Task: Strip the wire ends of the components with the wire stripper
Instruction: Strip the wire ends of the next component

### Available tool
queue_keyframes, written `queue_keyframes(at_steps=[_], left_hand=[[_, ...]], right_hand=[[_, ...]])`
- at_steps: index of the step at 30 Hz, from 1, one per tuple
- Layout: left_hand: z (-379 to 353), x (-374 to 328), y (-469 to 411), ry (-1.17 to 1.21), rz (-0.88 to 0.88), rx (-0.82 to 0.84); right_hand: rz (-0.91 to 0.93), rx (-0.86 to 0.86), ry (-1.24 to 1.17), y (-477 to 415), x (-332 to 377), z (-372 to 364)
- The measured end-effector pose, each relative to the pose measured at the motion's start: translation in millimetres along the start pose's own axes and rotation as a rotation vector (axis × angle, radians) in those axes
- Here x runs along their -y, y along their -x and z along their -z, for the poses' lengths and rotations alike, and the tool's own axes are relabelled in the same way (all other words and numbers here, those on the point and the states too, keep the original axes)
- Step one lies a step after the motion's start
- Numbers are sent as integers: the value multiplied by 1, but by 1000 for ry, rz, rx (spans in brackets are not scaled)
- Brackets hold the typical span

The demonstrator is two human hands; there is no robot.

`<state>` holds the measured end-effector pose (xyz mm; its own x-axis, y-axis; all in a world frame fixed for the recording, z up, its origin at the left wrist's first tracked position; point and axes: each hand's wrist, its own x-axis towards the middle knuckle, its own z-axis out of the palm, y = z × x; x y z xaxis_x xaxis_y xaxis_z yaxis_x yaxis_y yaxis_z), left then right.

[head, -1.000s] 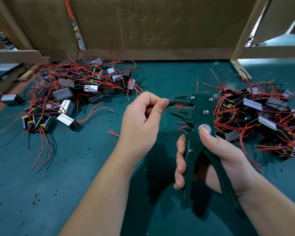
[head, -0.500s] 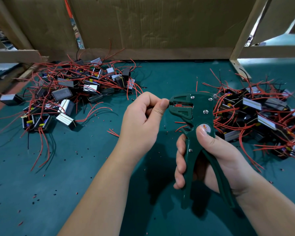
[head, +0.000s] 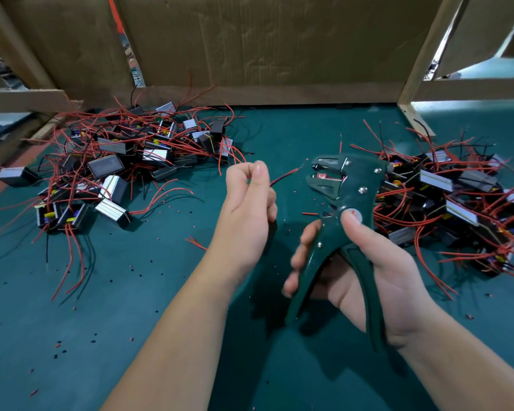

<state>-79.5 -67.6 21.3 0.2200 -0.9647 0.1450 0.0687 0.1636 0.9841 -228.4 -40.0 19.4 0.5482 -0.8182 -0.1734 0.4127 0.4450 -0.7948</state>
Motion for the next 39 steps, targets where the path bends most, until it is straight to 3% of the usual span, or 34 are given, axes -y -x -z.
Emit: queue_keyframes(at_steps=[4,6,13,17,21,24,27,29,31,36,39], left_hand=[[1,-9,-2,372,262,-27],[2,-14,1,432,354,24],[0,-19,0,490,274,24],[16,-16,-9,180,129,-80],[46,-11,-16,-574,-80,-473],[74,-7,-20,-909,-28,-760],[94,-2,-23,-1014,223,-822],[97,5,-24,-1078,413,-729],[96,12,-25,-1145,484,-650],[102,15,-26,-1097,343,-636],[101,12,-25,-969,149,-658]], right_hand=[[-32,97,86,-2,-6,1],[-82,180,110,-2,-10,-2],[28,106,72,-4,-7,1],[297,-90,-55,-6,10,11],[500,-264,-165,-5,31,26],[519,-268,-217,-3,36,30],[513,-244,-150,-2,33,29],[507,-230,-152,-2,32,29],[516,-223,-183,-3,31,29],[558,-222,-110,-3,27,31],[560,-146,-53,-2,26,32]])
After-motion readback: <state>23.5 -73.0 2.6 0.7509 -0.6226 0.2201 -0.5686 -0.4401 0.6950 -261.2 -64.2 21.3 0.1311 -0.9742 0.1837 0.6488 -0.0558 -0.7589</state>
